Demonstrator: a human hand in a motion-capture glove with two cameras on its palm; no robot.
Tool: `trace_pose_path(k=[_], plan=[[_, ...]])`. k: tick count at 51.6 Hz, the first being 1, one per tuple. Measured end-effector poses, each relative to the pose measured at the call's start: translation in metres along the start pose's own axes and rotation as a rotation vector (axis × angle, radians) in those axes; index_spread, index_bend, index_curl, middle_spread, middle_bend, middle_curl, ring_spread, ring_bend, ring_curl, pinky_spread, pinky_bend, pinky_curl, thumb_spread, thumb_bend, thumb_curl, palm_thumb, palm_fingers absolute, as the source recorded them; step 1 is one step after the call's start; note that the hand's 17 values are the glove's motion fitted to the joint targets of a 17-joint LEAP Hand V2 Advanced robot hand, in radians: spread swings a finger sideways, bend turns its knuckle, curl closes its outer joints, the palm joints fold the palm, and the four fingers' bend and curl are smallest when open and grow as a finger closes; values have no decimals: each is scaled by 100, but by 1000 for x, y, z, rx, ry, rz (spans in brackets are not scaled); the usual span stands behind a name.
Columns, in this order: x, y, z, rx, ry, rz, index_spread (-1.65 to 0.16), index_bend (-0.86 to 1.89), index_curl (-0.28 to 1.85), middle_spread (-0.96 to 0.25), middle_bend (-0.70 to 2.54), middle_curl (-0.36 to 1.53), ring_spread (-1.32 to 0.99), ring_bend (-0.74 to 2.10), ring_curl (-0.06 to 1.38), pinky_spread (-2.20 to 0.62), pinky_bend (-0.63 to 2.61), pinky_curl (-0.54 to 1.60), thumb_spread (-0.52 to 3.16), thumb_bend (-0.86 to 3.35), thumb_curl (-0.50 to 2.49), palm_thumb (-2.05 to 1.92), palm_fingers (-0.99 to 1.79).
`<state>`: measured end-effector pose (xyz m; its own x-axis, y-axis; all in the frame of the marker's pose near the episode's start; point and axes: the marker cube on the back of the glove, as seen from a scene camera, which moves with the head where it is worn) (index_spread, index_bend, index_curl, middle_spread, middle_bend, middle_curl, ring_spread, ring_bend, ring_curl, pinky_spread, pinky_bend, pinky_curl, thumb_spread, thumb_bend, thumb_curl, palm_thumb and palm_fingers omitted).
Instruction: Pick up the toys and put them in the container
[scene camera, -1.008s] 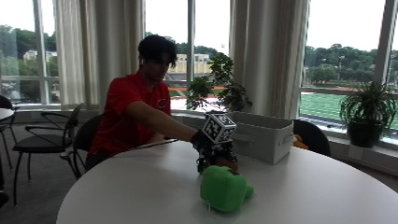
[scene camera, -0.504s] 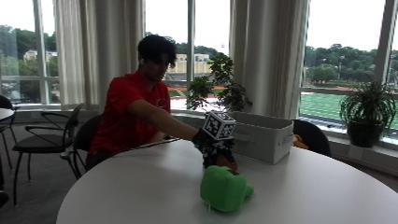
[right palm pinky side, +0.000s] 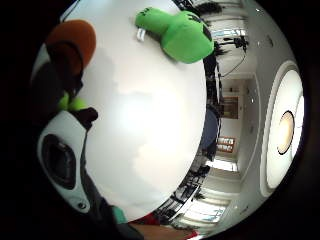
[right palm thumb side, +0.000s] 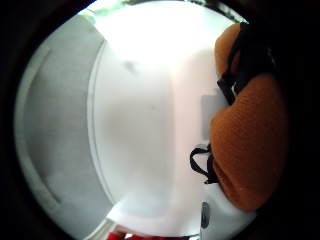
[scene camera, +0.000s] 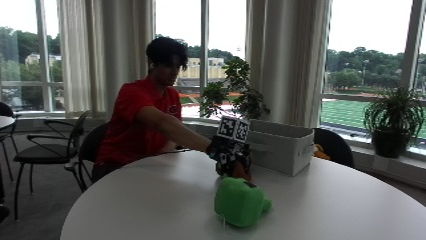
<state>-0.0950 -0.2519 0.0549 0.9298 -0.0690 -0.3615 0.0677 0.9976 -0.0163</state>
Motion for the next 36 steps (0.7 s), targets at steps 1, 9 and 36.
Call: trace_pose_path(k=[1,9,36], plan=[[0,1,-1,1,-8,2,-38,73,73,-18,46,17,-39,110,40,-40,129,30,84,15,70,64,69],[3,8,-17,17,-106,20,-37,73,82,-28,53,22,-43,108,41,-42,122,31,70,13,78,66,78],[33,21,-206,193,-289,-69,-36,60,106,-41,58,34,-45,104,44,-44,111,35,41,8,98,68,89]])
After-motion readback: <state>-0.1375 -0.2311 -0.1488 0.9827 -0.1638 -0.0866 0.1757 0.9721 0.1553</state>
